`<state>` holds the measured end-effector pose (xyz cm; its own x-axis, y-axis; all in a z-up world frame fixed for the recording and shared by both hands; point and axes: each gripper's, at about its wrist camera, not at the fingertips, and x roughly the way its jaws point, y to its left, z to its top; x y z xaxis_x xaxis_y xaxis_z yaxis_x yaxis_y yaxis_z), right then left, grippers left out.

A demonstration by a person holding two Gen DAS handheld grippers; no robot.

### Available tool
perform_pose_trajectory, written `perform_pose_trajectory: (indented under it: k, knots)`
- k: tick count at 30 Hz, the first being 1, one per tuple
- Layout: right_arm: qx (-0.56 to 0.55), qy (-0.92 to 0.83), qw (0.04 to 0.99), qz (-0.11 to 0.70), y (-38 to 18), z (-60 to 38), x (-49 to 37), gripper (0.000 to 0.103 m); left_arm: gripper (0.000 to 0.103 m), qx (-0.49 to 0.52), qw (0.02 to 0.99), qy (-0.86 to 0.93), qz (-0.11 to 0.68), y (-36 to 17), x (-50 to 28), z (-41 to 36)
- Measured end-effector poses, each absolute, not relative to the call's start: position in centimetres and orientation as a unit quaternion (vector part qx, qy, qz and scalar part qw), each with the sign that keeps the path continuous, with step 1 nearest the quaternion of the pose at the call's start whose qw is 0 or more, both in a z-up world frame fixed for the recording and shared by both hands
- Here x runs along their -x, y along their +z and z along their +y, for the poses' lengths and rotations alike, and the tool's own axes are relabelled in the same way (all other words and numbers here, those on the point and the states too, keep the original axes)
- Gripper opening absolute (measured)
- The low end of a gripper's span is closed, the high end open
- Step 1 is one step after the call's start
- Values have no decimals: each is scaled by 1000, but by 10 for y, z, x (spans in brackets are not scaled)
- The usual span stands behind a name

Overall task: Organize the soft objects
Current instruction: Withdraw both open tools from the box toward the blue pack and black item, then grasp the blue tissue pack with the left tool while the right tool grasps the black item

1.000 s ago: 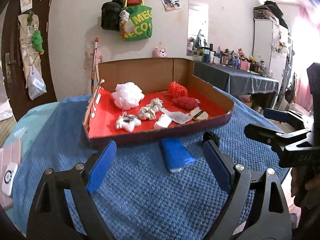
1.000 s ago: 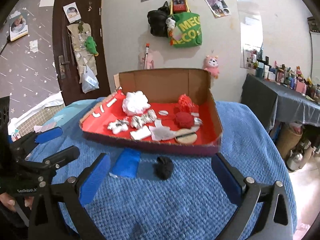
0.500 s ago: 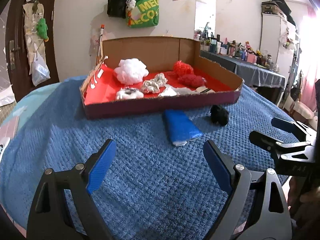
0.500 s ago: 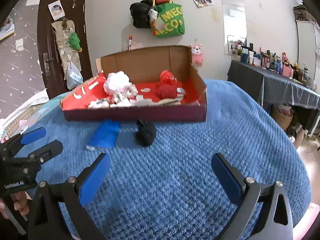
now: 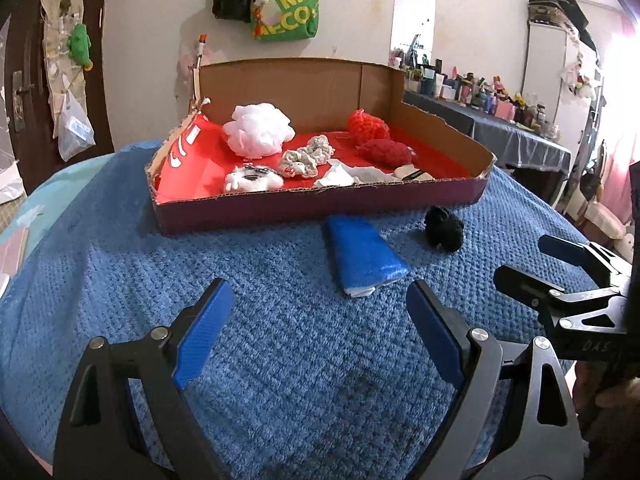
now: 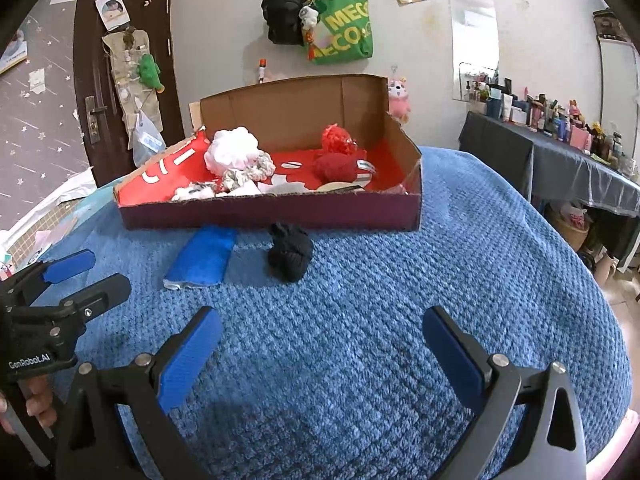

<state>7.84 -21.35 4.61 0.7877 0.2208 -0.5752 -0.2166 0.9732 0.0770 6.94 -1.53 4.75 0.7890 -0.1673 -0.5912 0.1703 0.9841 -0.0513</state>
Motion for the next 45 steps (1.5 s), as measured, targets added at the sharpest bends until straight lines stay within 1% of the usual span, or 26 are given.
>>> perform_pose_trajectory:
  k: [10,14,17,21,23,24,26,27,28,29,30,31,32,33,36,45]
  knots:
    - [-3,142,933,330,58,-216,-110,103,89,-5,932,-117,344,56,-106,-28]
    - [-8,154,927,341,62,-217,-125,103,89,-17,921,-123,370,52,-125,-36]
    - [-10,160,923,351,62,-218,-137,98,88,-18,911,-135,388,47,-139,-40]
    - [-21,177,913,368,59,-219,-152,94,88,-27,905,-145,398,43,-150,-45]
    - [-22,184,909,374,58,-218,-157,91,84,-37,902,-146,405,41,-156,-49]
    - [-21,187,907,377,56,-217,-159,90,79,-40,900,-148,409,39,-159,-50]
    - [-20,197,901,386,54,-214,-164,85,76,-40,893,-154,421,34,-164,-52]
    - [-20,202,898,389,52,-213,-166,83,68,-38,889,-158,427,31,-167,-52]
    - [-20,205,896,393,51,-211,-168,82,57,-37,887,-161,432,30,-169,-53]
    - [-20,210,893,398,49,-210,-169,77,55,-35,882,-168,438,27,-171,-54]
    - [-21,217,888,404,46,-208,-171,68,53,-35,883,-171,436,26,-171,-54]
    - [-23,223,884,409,44,-208,-172,60,47,-37,884,-173,433,26,-170,-55]
    - [-24,229,881,413,42,-207,-173,44,43,-36,884,-179,430,27,-169,-55]
    - [-27,241,876,417,40,-206,-173,32,36,-35,883,-185,430,29,-167,-55]
    - [-17,245,881,405,45,-202,-168,32,32,-31,884,-194,424,34,-162,-53]
    - [-24,254,890,379,66,-202,-158,32,31,-31,894,-204,397,58,-145,-47]
